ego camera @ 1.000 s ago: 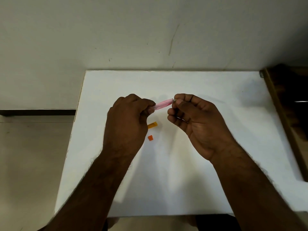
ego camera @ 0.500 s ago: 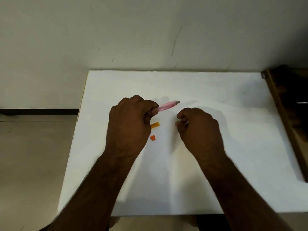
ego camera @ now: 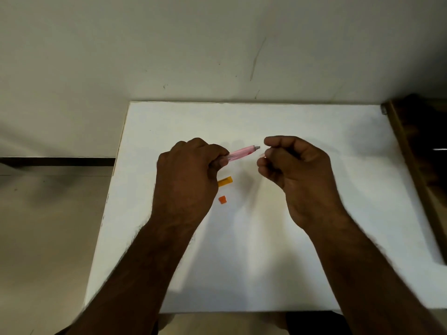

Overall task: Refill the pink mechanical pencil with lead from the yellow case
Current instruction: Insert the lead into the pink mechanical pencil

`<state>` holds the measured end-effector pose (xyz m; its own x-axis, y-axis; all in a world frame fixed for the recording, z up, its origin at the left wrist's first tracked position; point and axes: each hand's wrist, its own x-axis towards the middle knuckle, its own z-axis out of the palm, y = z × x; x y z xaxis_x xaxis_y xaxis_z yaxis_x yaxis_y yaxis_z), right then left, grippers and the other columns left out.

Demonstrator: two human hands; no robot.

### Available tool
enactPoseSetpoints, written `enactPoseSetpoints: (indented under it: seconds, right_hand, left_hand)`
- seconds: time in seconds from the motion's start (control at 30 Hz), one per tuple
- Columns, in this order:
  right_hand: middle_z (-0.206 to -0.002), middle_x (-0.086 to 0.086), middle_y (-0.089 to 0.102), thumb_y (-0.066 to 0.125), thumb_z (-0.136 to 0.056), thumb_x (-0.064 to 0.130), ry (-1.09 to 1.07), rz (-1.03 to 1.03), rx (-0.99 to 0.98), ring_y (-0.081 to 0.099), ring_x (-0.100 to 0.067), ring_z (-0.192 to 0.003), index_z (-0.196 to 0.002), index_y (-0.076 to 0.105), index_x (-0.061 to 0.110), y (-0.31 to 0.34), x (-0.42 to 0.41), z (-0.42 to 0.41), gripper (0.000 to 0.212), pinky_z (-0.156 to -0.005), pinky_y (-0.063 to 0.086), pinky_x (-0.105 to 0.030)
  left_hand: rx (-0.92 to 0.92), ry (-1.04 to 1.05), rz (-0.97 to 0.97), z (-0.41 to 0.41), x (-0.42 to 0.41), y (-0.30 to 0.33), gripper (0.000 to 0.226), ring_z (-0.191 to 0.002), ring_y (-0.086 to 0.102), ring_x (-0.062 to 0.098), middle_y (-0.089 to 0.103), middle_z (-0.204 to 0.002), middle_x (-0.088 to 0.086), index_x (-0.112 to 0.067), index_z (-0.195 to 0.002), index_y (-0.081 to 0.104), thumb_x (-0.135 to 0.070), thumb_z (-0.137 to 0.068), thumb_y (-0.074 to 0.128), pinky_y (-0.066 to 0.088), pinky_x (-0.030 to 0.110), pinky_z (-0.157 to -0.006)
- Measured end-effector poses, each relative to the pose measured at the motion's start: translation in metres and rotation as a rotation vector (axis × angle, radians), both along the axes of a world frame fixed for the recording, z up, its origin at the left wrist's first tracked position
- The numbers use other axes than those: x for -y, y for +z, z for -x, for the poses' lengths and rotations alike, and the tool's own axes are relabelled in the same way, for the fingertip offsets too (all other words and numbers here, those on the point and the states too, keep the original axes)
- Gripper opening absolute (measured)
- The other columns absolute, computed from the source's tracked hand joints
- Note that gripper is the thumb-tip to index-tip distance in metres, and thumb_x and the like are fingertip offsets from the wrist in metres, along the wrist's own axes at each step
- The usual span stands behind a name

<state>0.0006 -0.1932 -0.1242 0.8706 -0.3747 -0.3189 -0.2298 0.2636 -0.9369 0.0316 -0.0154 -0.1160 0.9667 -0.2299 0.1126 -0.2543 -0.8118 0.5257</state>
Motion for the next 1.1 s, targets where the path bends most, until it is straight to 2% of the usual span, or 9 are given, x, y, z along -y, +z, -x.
enactPoseSetpoints:
  seconds: [0.1,0.23,0.7,1.1]
  right_hand:
    - [-0.081,-0.009,0.07,0.066,-0.092,-0.003,-0.058,-0.184,0.01,0.072,-0.021,-0.071,-0.097,0.072,0.006,0.0062,0.0018,-0.0004,0.013,-0.071,0.059,-0.025]
    - [-0.087,-0.011,0.073,0.068,-0.09,-0.003,-0.061,-0.252,0.026,0.074,-0.021,-0.075,-0.094,0.068,0.009,0.0104,0.0019,-0.0003,0.013,-0.073,0.059,-0.027]
    - [-0.084,-0.008,0.076,0.066,-0.089,-0.011,-0.015,-0.143,0.063,0.076,-0.023,-0.079,-0.085,0.064,0.01,0.0103,0.0013,0.0,0.021,-0.075,0.059,-0.027]
    - [-0.092,-0.015,0.075,0.069,-0.088,-0.009,0.015,-0.032,0.079,0.079,-0.026,-0.083,-0.081,0.066,0.012,0.0094,-0.0009,0.0002,0.023,-0.075,0.06,-0.029]
  left_hand:
    - [-0.002,0.008,0.014,0.0002,0.0006,-0.0007,0.018,-0.087,0.061,0.029,0.07,-0.09,0.0,-0.025,-0.103,0.074,-0.019,-0.094,0.06,0.049,0.049,-0.079]
    - [-0.003,0.009,0.015,0.0,0.0016,-0.0012,0.018,-0.088,0.062,0.029,0.071,-0.09,0.001,-0.025,-0.103,0.075,-0.019,-0.094,0.06,0.049,0.049,-0.08]
    - [0.012,0.006,0.021,-0.0003,-0.0001,-0.002,0.019,-0.087,0.063,0.031,0.072,-0.091,0.001,-0.024,-0.103,0.075,-0.02,-0.094,0.059,0.05,0.049,-0.078]
    - [0.02,-0.012,0.004,-0.0008,0.0002,-0.003,0.019,-0.087,0.062,0.03,0.072,-0.091,0.001,-0.024,-0.104,0.075,-0.022,-0.095,0.058,0.049,0.048,-0.078]
